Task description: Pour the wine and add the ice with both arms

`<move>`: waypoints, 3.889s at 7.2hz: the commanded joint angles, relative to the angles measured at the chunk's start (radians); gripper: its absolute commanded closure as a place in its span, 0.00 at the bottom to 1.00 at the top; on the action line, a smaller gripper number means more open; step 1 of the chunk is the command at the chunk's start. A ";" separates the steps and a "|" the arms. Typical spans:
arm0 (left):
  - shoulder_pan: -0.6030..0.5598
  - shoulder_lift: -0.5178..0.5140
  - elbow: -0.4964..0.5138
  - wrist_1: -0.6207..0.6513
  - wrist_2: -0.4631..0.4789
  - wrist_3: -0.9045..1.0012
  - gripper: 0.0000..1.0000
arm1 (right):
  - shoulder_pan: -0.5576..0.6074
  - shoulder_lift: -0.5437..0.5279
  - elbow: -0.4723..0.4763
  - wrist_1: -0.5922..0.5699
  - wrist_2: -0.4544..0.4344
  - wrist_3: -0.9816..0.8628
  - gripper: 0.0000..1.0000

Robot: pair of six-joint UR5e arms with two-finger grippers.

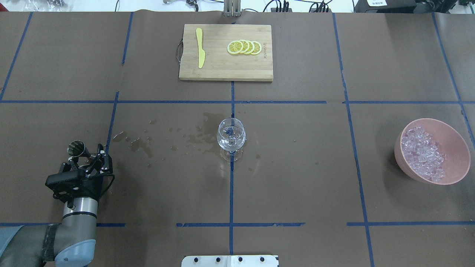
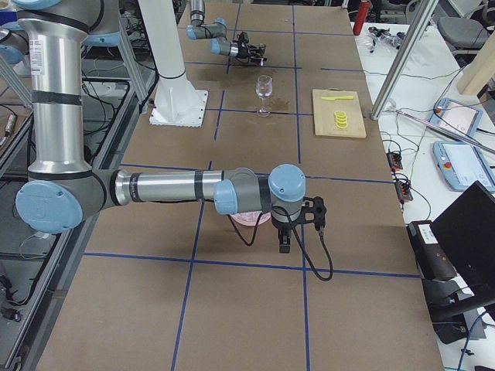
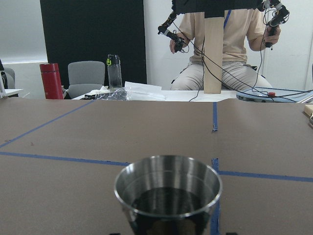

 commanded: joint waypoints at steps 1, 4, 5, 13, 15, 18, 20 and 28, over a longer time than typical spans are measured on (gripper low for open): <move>0.000 0.002 0.007 0.000 0.000 -0.009 0.47 | 0.000 0.000 0.000 0.000 0.000 0.000 0.00; 0.000 0.002 -0.013 -0.002 0.000 -0.022 1.00 | -0.001 0.001 0.001 0.000 0.000 0.000 0.00; -0.001 0.008 -0.057 -0.002 0.000 -0.019 1.00 | 0.000 0.001 0.004 0.000 0.000 0.000 0.00; -0.059 -0.114 -0.200 -0.140 -0.005 0.346 1.00 | -0.003 0.009 0.024 0.000 0.008 0.044 0.00; -0.096 -0.148 -0.196 -0.279 -0.044 0.514 1.00 | -0.007 0.014 0.024 0.000 0.006 0.052 0.00; -0.106 -0.238 -0.185 -0.291 -0.046 0.599 1.00 | -0.010 0.014 0.026 0.003 0.006 0.052 0.00; -0.106 -0.300 -0.187 -0.293 -0.048 0.693 1.00 | -0.026 0.012 0.067 0.002 -0.001 0.110 0.00; -0.099 -0.426 -0.136 -0.476 -0.192 1.049 1.00 | -0.193 -0.110 0.380 -0.003 -0.054 0.419 0.00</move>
